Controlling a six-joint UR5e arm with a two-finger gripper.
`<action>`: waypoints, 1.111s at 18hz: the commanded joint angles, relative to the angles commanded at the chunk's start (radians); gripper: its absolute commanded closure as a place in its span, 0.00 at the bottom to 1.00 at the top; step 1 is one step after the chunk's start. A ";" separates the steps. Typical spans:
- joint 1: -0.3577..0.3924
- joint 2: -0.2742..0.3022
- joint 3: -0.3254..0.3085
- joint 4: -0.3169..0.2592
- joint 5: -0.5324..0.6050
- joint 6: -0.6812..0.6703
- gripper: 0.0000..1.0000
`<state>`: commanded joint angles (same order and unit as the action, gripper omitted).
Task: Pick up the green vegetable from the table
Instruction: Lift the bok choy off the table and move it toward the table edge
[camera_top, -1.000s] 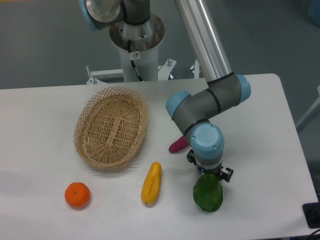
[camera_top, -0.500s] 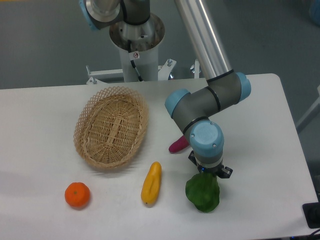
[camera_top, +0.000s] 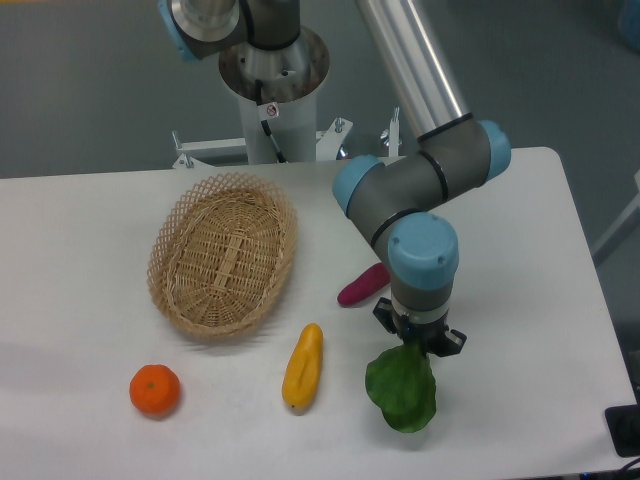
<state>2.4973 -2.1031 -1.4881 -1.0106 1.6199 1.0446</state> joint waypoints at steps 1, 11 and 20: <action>0.002 0.000 0.021 -0.044 0.000 0.000 0.98; 0.063 -0.002 0.196 -0.240 -0.078 0.014 0.97; 0.109 -0.029 0.233 -0.241 -0.069 0.152 0.95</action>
<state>2.6062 -2.1322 -1.2548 -1.2517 1.5509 1.1965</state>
